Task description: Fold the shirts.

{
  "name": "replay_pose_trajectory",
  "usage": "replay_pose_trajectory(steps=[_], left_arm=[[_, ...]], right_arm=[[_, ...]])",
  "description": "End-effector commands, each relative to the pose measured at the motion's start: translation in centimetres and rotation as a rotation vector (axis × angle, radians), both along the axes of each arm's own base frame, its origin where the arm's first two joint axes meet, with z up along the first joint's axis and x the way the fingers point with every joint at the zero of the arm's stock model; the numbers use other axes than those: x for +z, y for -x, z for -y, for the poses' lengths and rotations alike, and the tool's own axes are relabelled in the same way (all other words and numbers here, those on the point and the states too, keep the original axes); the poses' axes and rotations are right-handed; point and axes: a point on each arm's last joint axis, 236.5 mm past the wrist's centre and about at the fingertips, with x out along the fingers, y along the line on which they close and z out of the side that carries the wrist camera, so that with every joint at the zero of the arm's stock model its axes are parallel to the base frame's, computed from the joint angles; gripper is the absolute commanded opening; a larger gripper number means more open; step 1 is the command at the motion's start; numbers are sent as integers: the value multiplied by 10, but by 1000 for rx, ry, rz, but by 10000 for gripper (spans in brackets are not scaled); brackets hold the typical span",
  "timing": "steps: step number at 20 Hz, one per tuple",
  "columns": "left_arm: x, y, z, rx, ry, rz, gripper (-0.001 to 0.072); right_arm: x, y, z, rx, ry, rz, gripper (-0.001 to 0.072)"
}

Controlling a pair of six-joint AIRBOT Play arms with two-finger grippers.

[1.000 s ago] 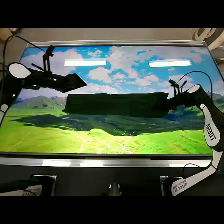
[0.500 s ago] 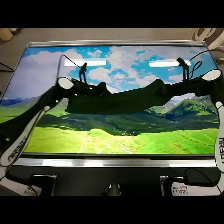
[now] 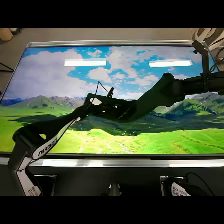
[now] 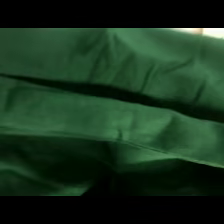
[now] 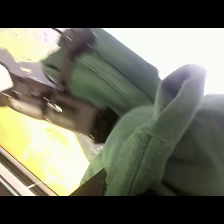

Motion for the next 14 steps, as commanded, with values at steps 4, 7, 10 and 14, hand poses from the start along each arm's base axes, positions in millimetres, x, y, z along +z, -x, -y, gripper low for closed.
replay_pose_trajectory(steps=[4,7,10,14], left_arm=[[40,-44,-72,-43,-110,273,25],[119,-90,-182,59,-226,468,25],[220,-102,-273,233,-248,647,26],[319,-67,-337,363,-266,828,27]], right_arm=[[-13,-3,-24,14,24,-34,24],[-41,-36,-82,45,-28,-25,24],[-83,-58,-163,78,-162,-83,25],[-143,-53,-265,150,-346,-170,458]])
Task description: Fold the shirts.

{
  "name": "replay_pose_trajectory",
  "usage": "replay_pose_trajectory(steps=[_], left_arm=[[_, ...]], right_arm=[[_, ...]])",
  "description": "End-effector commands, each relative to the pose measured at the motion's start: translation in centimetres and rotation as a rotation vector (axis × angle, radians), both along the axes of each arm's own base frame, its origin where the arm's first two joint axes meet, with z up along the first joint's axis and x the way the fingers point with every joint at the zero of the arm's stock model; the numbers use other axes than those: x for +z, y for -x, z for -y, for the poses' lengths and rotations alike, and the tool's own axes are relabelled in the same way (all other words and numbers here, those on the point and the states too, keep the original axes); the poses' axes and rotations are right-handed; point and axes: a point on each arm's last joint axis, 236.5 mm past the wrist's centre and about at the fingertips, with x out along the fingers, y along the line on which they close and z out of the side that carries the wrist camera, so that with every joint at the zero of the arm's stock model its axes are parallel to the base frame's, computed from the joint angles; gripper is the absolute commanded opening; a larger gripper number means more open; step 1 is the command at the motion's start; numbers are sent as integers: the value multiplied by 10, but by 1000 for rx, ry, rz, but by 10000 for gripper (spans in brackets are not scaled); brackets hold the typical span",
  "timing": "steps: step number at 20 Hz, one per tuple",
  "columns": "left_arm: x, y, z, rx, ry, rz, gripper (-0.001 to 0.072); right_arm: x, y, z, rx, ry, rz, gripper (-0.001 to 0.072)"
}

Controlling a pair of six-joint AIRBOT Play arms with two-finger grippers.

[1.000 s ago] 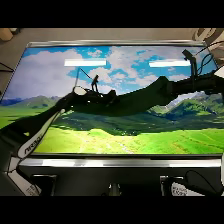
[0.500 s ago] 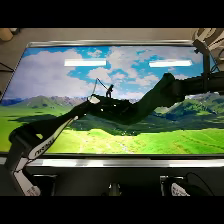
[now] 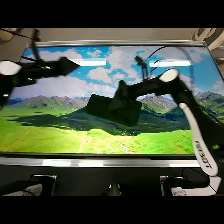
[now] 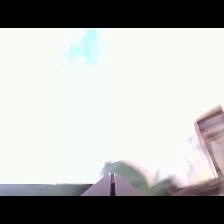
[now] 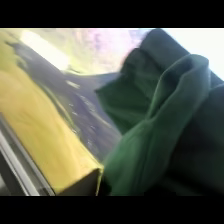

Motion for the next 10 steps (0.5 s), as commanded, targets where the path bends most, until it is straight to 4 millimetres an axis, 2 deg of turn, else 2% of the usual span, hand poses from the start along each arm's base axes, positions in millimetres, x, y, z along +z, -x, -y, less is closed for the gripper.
replay_pose_trajectory(steps=[1,2,3,5,7,8,10], left_arm=[[72,38,-57,91,-58,157,27],[79,48,-62,93,-87,176,27],[82,57,-67,95,-127,187,27],[79,71,-76,98,-207,184,27],[75,76,-85,117,-270,182,27],[75,77,-87,122,-283,185,27],[74,76,-87,123,-282,183,27]], right_arm=[[-42,-7,-75,-17,-149,-38,672],[-43,-11,-78,-37,-168,-49,684],[-40,-17,-71,-53,-169,-37,684],[-28,-24,-40,-41,-136,9,683],[-25,-24,15,-24,-29,15,683],[-32,-20,50,-24,67,-11,683],[-63,9,138,-10,352,-145,675]])
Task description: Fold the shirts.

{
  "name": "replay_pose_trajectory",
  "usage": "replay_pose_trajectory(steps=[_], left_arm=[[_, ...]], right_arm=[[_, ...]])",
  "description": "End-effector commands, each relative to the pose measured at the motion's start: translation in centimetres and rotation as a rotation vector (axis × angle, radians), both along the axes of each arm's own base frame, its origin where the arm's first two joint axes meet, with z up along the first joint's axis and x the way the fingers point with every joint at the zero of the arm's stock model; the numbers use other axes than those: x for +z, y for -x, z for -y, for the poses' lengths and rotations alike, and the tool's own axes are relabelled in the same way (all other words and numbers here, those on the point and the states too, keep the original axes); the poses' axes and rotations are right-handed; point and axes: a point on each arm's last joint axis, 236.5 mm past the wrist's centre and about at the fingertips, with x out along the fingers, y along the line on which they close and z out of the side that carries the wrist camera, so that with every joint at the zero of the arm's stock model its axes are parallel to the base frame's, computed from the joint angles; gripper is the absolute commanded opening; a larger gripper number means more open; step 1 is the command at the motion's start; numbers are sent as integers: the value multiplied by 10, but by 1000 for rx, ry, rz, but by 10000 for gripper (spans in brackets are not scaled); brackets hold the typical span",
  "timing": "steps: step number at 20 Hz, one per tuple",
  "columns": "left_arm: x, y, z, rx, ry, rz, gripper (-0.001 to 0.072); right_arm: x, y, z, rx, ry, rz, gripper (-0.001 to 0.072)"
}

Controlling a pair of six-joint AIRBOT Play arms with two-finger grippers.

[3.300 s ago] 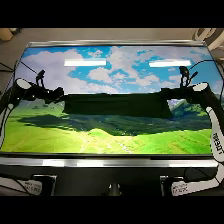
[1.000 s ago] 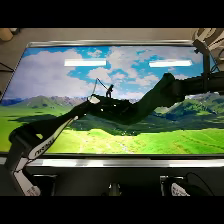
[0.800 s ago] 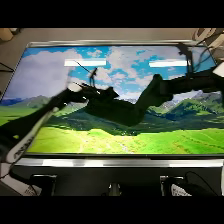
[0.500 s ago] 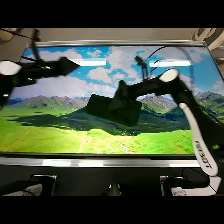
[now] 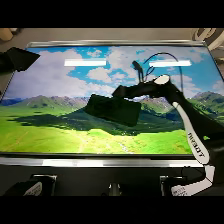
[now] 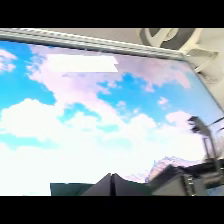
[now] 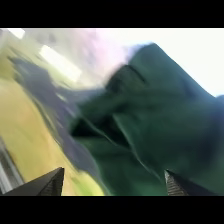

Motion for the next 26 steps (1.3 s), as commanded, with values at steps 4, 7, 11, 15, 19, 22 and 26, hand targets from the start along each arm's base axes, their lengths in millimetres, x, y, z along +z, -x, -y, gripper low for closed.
replay_pose_trajectory(steps=[4,7,11,15,19,22,26], left_arm=[[-3,6,-9,22,-48,-5,27],[-3,7,-9,22,-42,-12,28],[-10,13,-5,-5,-51,-45,27],[-10,13,-5,-3,-50,-44,28],[-14,10,-7,1,-57,-52,28],[-15,9,-7,2,-57,-55,28],[-18,12,-5,-10,-62,-70,28]], right_arm=[[-81,75,152,14,525,-332,674],[-102,62,108,-52,404,-303,671],[-125,51,64,-99,309,-336,608],[-88,10,53,-146,185,-203,23],[43,-38,93,-69,181,90,23],[103,-53,154,-127,193,174,24],[92,-38,261,-235,297,96,25]])
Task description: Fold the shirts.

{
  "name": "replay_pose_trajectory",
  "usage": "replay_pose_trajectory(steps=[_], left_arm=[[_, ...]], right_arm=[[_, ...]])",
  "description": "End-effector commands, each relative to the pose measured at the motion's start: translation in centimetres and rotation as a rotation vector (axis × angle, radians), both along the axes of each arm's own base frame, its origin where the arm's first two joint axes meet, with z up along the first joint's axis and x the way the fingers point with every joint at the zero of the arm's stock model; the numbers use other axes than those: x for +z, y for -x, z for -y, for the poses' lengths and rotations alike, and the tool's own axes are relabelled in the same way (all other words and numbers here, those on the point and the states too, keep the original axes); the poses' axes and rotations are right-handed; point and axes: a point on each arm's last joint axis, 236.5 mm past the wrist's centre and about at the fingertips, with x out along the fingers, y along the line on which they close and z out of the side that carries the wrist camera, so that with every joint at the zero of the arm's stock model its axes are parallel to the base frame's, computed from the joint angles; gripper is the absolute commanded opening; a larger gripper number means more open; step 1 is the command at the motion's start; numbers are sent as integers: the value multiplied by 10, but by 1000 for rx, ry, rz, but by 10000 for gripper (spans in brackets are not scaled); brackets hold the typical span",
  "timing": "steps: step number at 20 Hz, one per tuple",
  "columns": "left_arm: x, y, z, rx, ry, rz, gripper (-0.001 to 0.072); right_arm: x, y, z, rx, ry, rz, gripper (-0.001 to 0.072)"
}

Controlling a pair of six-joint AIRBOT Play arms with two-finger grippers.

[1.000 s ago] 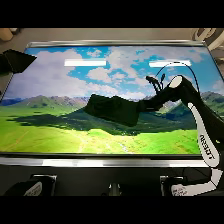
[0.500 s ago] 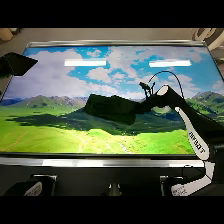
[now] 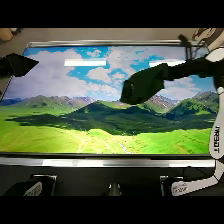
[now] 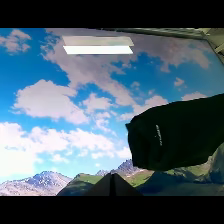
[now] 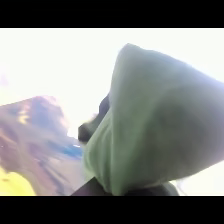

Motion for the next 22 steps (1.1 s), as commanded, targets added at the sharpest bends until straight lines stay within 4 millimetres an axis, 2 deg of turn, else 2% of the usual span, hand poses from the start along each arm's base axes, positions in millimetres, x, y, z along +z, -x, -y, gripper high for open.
replay_pose_trajectory(steps=[1,4,7,9,12,17,19,22], left_arm=[[-8,7,3,-28,-11,-37,28],[-20,21,9,-78,-27,-101,27],[-20,21,9,-61,-6,-117,28],[-21,20,9,-61,-6,-119,28],[-22,19,9,-62,-6,-123,28],[-24,18,9,-53,8,-140,27],[-24,18,9,-52,8,-139,28],[-25,17,9,-52,8,-142,28]], right_arm=[[-6,23,99,-90,132,-65,25],[-25,46,186,-230,263,-139,25],[-41,85,265,-338,403,-234,26],[-50,115,308,-417,438,-303,26],[-63,160,353,-534,391,-391,25],[-107,253,376,-690,275,-612,25],[-124,276,366,-720,222,-665,25],[-150,293,335,-701,149,-732,25]])
